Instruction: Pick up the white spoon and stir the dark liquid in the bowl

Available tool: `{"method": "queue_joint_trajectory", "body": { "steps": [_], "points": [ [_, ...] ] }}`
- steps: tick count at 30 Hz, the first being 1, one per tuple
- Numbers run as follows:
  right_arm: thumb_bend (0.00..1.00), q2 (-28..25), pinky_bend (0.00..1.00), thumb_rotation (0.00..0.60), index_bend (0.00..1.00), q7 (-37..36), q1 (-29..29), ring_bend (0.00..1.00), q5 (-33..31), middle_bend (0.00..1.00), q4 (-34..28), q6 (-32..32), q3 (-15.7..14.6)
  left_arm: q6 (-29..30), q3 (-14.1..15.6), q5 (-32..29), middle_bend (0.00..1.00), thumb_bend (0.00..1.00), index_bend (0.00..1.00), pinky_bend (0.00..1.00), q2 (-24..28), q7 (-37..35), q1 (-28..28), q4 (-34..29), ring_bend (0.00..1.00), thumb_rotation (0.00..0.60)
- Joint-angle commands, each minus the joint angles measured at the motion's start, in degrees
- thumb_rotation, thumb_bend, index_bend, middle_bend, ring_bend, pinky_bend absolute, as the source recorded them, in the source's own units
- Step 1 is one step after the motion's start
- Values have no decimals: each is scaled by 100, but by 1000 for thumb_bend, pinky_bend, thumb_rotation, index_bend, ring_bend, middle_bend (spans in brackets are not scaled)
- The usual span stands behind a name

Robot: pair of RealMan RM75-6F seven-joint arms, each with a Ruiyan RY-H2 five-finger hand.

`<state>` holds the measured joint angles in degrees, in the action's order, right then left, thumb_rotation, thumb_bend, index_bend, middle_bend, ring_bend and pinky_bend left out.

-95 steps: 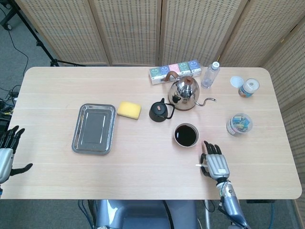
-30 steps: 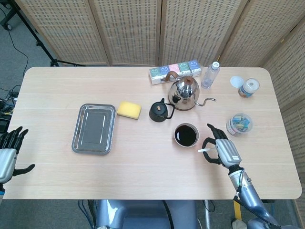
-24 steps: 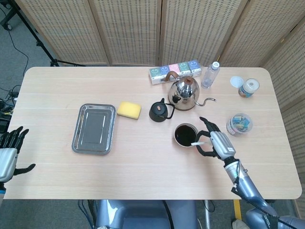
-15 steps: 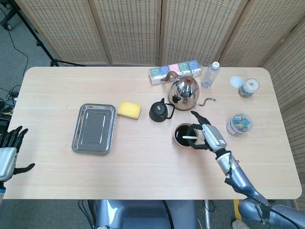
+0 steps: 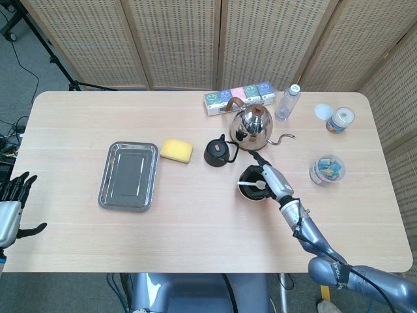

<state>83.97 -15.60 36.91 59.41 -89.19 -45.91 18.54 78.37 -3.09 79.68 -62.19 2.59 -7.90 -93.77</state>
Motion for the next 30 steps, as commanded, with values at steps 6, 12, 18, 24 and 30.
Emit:
{"method": "queue_joint_trajectory", "body": {
  "steps": [6, 12, 18, 24, 30],
  "points": [
    [517, 343, 38, 600, 584, -165, 145, 0, -50, 0, 424, 92, 0, -35, -15, -35, 0, 0, 0, 0, 10, -25, -19, 10, 0, 600],
    [518, 575, 38, 600, 586, -181, 225, 0, -102, 0, 708, 137, -26, -37, -13, -35, 0, 0, 0, 0, 21, -43, -20, 5, 0, 600],
    [543, 814, 38, 600, 586, -217, 286, 0, -94, 0, 1046, 167, -52, -13, -12, -14, 0, 0, 0, 0, 43, -93, -10, 1, 0, 600],
    [543, 941, 38, 600, 586, -286, 325, 0, -53, 0, 1233, 190, -34, -8, -15, -13, 0, 0, 0, 0, 57, -126, -8, 2, 0, 600],
    [543, 1157, 38, 600, 590, -228, 371, 0, -17, 0, 1557, 124, -48, -6, -14, -11, 0, 0, 0, 0, 64, -144, -7, 1, 0, 600]
  ]
}}
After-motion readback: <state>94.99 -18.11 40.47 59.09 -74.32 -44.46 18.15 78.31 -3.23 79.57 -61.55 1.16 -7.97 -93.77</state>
